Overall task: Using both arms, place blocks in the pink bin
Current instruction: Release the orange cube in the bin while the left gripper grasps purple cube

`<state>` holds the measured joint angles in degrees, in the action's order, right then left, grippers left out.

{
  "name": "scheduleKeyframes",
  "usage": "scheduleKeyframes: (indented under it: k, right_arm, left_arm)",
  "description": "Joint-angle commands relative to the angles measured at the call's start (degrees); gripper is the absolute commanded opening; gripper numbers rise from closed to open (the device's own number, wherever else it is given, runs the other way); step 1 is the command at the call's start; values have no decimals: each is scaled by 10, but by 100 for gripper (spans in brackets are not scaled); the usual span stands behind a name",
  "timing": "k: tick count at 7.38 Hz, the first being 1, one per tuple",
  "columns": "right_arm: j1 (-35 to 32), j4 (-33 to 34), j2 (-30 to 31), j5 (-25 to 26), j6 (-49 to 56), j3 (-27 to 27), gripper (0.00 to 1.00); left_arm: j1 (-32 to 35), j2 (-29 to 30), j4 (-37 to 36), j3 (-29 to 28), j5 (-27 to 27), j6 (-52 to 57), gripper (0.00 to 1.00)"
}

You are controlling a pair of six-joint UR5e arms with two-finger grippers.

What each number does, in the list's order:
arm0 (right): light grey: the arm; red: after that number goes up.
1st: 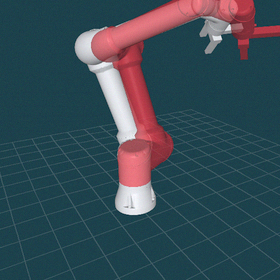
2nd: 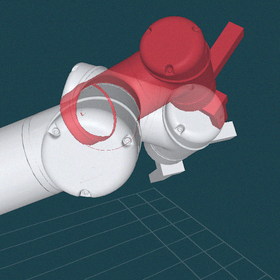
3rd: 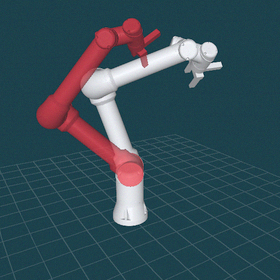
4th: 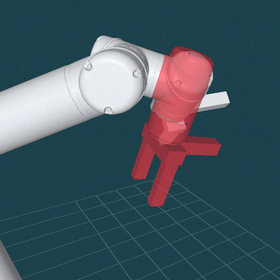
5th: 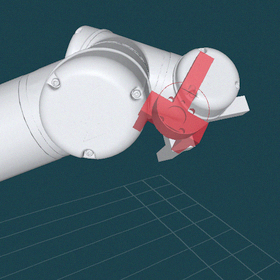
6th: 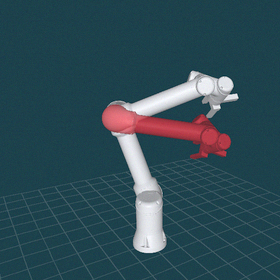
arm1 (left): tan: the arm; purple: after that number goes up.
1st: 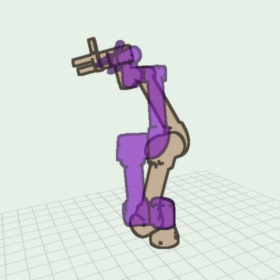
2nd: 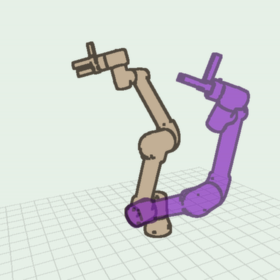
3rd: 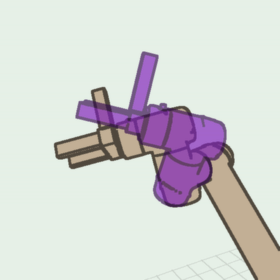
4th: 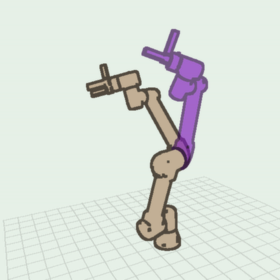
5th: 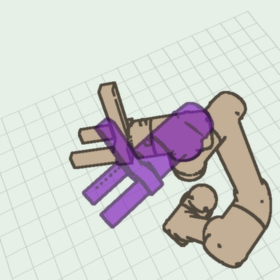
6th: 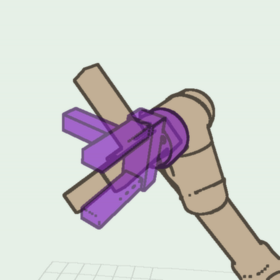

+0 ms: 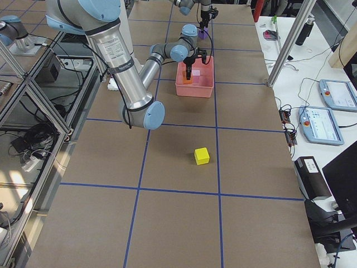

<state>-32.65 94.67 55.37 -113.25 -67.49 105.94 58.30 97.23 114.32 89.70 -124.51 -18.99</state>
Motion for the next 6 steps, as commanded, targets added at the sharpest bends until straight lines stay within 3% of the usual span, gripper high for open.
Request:
scheduleKeyframes:
  k: [1,3,4,5,6]
  right_arm:
    - [9,0,0,0,0,-3,0]
    - [14,-1,0,0,0,-7,3]
    - [14,-1,0,0,3,-10,82]
    - [14,-2,-1,0,0,-7,100]
    - [13,-2,-9,-2,-1,-4,100]
  left_arm:
    - [-2,0,0,-7,3,0,100]
    - [-7,1,0,-15,4,-1,100]
    - [-10,1,0,-16,4,-2,100]
    - [-15,0,0,-18,4,-3,98]
    - [-17,1,-1,-18,4,-4,61]
